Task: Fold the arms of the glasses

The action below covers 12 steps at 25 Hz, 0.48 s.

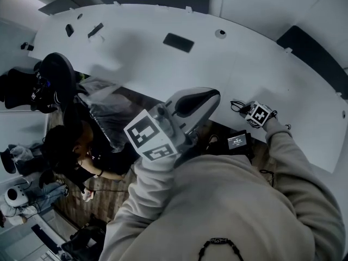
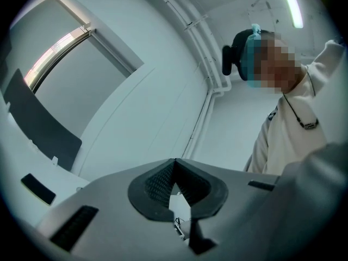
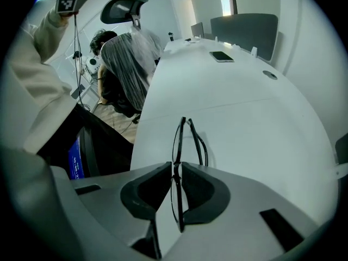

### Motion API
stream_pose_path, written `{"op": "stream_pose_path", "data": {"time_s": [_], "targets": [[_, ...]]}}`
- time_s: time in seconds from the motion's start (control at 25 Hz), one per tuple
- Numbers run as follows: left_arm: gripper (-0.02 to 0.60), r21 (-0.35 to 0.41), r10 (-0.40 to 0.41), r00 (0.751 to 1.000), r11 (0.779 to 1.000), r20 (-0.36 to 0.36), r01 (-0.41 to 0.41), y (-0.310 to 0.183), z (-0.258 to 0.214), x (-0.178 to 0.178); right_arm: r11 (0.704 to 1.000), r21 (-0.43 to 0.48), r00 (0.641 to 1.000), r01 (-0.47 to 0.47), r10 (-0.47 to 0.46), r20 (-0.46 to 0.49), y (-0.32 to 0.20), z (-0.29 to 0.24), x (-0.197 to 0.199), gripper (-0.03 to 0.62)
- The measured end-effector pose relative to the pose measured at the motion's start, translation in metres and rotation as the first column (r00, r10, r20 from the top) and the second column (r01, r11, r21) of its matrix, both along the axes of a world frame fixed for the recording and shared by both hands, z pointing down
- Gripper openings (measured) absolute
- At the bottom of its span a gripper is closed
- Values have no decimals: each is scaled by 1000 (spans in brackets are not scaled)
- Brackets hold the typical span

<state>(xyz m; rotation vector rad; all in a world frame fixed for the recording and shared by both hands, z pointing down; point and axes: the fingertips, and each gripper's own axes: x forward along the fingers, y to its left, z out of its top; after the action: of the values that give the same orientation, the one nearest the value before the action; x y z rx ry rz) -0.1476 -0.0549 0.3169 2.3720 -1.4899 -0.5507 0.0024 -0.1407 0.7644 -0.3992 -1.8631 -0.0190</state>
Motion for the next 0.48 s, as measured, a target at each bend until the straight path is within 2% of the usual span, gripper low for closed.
{"op": "stream_pose_path", "data": {"time_s": [0.16,0.32,0.48], "targets": [[6,2,19,1000,1000,1,-19,-2,0,7,999,26,999,-35,34,32,-6,-5,2,61],[6,6,39,999,999,12,-39,-4,-3,14,995,45,995,-85,82,61,-14,-14,8,100],[6,9,72,997,997,27,-72,-5,-5,26,981,48,976,-190,183,121,-27,-29,18,100]]}}
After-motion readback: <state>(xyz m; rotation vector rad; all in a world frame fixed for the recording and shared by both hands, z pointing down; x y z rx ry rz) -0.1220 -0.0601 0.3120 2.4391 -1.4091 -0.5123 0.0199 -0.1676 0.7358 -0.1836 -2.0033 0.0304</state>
